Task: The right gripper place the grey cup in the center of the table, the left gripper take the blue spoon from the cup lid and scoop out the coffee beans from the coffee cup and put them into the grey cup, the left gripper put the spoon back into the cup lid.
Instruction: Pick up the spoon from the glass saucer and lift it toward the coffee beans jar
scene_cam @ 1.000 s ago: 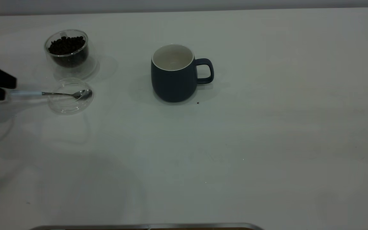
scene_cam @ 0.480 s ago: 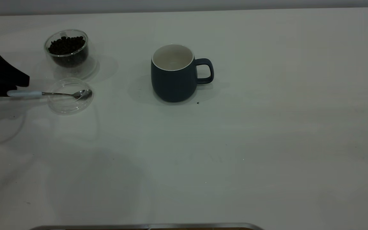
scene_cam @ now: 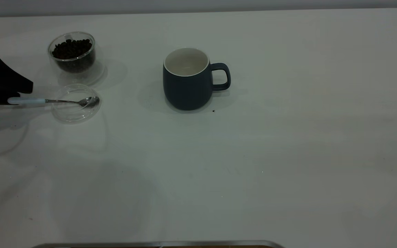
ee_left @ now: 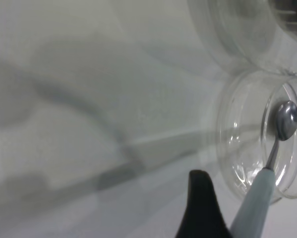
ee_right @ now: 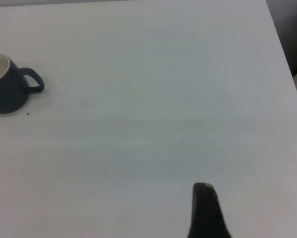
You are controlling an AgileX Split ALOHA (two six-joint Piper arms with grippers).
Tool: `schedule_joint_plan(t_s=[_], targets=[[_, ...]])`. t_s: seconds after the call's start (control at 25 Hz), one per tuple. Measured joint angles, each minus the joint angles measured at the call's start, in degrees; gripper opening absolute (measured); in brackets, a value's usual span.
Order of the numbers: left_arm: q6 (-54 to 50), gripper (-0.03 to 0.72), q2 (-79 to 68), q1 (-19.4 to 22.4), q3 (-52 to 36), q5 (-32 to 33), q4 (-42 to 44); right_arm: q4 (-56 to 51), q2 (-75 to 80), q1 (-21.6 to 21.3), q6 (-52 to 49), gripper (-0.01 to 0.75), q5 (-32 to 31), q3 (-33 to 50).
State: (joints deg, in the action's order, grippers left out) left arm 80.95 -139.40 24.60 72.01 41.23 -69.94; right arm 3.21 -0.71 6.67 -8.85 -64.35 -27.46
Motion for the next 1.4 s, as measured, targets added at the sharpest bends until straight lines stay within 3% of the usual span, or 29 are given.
schedule_joint_plan(t_s=[0.56, 1.04, 1.4], targets=[[-1.22, 0.576, -1.68, 0.00, 0.00, 0.04, 0.00, 0.00, 0.00, 0.00, 0.00, 0.532, 0.00, 0.00], [-1.21, 0.346, -1.68, 0.00, 0.00, 0.23, 0.00, 0.00, 0.00, 0.00, 0.00, 0.532, 0.00, 0.00], [-1.23, 0.226, -1.62, 0.00, 0.00, 3.36, -0.16, 0.00, 0.00, 0.00, 0.00, 0.532, 0.00, 0.00]])
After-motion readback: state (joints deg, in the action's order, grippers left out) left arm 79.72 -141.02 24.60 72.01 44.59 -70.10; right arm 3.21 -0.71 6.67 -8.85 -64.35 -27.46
